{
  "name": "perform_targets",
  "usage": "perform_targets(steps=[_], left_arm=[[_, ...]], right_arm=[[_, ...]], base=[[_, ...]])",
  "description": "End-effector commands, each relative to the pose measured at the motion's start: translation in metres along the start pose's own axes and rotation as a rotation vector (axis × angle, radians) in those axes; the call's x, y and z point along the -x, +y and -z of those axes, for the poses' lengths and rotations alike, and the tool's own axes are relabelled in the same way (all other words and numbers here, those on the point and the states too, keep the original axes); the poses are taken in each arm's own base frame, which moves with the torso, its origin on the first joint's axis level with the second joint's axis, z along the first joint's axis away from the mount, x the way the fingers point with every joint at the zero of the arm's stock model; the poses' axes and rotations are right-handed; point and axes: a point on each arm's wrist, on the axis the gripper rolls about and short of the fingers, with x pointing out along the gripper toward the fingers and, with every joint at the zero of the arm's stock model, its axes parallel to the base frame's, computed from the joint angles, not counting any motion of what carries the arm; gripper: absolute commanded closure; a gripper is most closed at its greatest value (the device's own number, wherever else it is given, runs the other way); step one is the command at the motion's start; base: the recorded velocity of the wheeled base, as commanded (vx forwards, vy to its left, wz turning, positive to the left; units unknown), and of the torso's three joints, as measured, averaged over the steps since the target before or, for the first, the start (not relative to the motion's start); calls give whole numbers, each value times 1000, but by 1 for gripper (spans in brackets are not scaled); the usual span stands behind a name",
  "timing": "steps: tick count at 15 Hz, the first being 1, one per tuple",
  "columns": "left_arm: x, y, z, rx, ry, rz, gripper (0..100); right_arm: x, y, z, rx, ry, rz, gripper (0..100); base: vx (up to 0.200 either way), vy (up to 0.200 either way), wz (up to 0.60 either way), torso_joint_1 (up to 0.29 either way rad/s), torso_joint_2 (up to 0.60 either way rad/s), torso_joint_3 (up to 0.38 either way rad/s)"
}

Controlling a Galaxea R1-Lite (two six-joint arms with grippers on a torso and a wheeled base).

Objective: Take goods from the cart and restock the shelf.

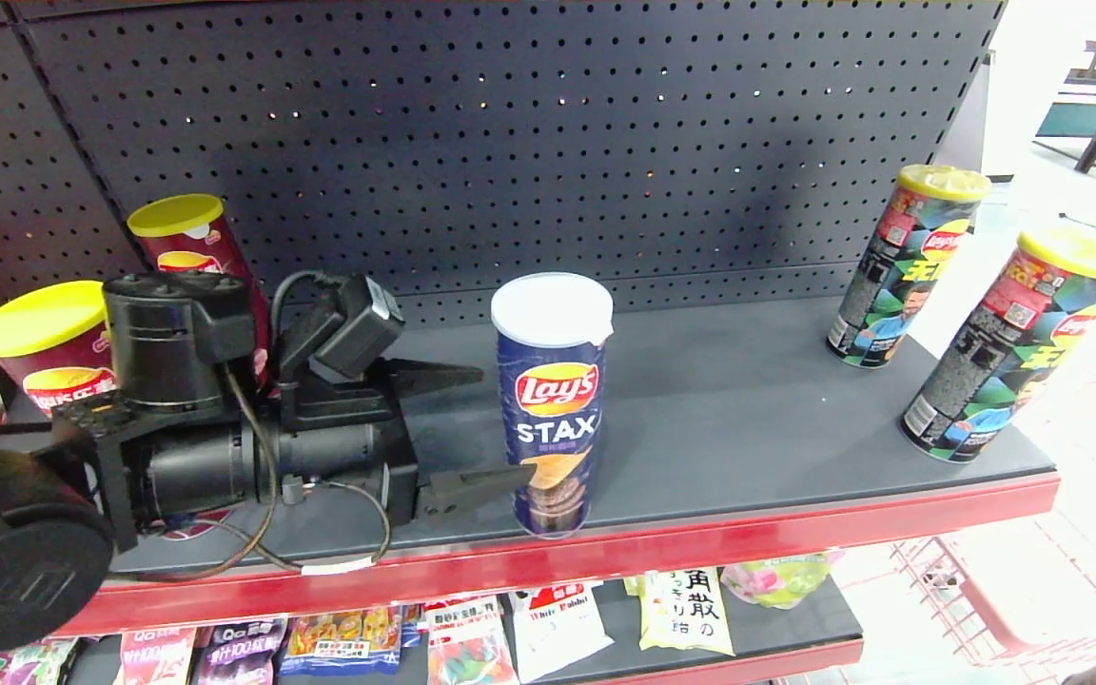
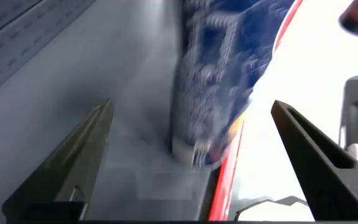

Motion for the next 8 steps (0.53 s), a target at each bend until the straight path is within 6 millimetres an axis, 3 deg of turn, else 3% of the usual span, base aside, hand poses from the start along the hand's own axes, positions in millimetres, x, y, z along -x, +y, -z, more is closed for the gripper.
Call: perform_targets(steps=[1, 6, 8], left_arm=[[23, -15, 4, -3, 10, -56, 0], [45, -34, 20, 12, 59, -119, 0], [49, -40, 26, 19, 74, -117, 0]], right_arm=[[-27, -7, -34, -14, 72, -90, 100], [-75, -17, -81, -31, 124, -197, 100], [-90, -13, -87, -26, 147, -271, 100]], base=[[0, 0, 0, 0, 0, 0], [0, 0, 0, 0, 0, 0], [0, 0, 0, 0, 0, 0]])
